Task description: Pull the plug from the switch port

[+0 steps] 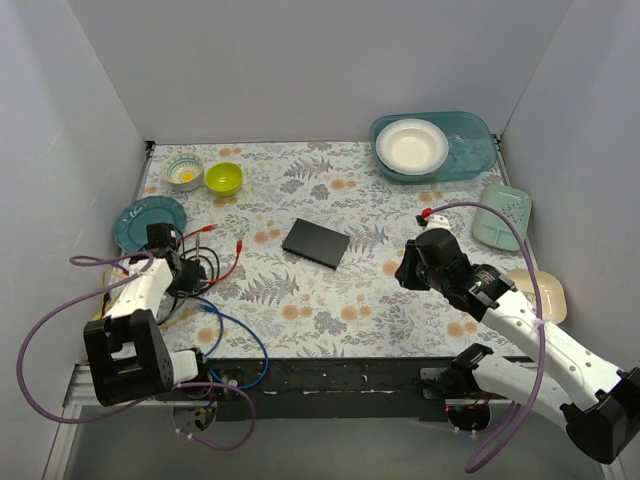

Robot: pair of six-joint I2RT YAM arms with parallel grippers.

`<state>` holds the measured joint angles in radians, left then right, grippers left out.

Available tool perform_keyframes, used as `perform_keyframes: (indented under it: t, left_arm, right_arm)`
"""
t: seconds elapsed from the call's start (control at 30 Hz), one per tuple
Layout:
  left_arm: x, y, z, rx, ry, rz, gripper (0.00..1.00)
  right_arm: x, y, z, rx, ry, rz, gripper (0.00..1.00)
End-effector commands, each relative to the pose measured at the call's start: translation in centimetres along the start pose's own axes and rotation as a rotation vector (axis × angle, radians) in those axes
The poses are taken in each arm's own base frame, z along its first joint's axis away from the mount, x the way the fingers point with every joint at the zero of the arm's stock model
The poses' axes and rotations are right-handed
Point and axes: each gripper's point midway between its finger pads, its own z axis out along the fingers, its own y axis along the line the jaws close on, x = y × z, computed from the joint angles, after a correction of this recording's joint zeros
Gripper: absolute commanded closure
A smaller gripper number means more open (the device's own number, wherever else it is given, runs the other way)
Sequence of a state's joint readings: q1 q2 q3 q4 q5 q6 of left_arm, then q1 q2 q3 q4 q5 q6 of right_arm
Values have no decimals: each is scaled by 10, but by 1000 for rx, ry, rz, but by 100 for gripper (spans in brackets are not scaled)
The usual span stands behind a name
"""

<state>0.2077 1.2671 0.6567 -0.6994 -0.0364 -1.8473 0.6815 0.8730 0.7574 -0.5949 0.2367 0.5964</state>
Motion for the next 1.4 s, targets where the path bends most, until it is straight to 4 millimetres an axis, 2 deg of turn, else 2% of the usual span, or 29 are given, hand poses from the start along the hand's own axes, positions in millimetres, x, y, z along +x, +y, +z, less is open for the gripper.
perform_keyframes:
  t: [0.0,0.03,0.07,0.1,0.13,0.17,0.23,0.33,0.37,0.47,0.5,0.57,0.6,0.63,0.67,0.7,0.77,0.83,0.97,1.0,1.03,1.07,1.13,1.27,1.3,1.37]
  left_arm:
    - [-3,-79,-58,363,-28,184,85]
    - [0,-91,-68,406,-46,235,84]
    - [17,-111,-85,465,-48,311,83]
    - [21,-118,-92,492,-72,343,83]
    - [31,-135,-111,591,-87,380,81]
    - [49,-140,-119,643,-73,427,80]
    - [67,-154,-131,739,-49,462,77]
    - [105,-160,-107,723,87,549,76]
    - [117,-157,-79,645,131,576,77]
    - [125,-161,-43,534,150,566,80]
    - [128,-162,-22,480,163,541,80]
    - [129,-173,-9,479,152,523,81]
    - [130,-173,7,441,156,520,81]
    - [132,-185,8,454,159,518,81]
    - [136,-187,12,450,182,522,81]
    - [140,-186,29,418,202,525,82]
    - [151,-195,32,441,255,530,82]
    - [164,-187,45,418,328,517,82]
    - [181,-177,52,422,437,485,82]
    - [187,-180,50,440,461,489,82]
    - [198,-176,47,442,516,503,82]
    - [202,-176,44,452,532,513,83]
    - [213,-172,35,465,568,540,83]
    - [225,-153,12,497,609,586,83]
    - [226,-137,15,470,621,579,83]
    - [226,-126,10,469,627,568,83]
  right_arm:
    - [-36,19,-4,-56,-109,9,76]
    - [-37,22,0,-61,-106,13,76]
    - [-35,23,3,-64,-99,15,76]
    - [-32,25,6,-74,-83,19,76]
    - [-30,27,11,-76,-71,21,76]
    - [-26,26,16,-72,-57,30,76]
    - [-24,29,25,-75,-46,40,78]
    - [-16,33,44,-79,-5,44,83]
    - [-13,35,48,-80,17,43,85]
    - [-4,37,68,-59,87,36,92]
    - [-3,38,72,-53,98,34,95]
    - [3,33,85,-16,118,36,97]
    - [1,32,89,-15,115,47,99]
    - [4,31,95,-7,128,46,99]
    - [5,30,98,2,132,48,99]
    - [8,27,105,17,148,60,99]
    - [12,29,112,5,182,93,99]
    - [16,25,126,14,208,141,99]
    - [19,29,152,-38,249,238,99]
    - [17,27,163,-43,248,260,99]
    - [15,27,169,-52,251,276,99]
    - [8,33,174,-77,252,299,99]
    - [7,29,187,-71,265,332,99]
    - [5,34,197,-100,287,377,99]
    - [8,33,198,-97,293,382,99]
    - [11,32,198,-93,303,390,99]
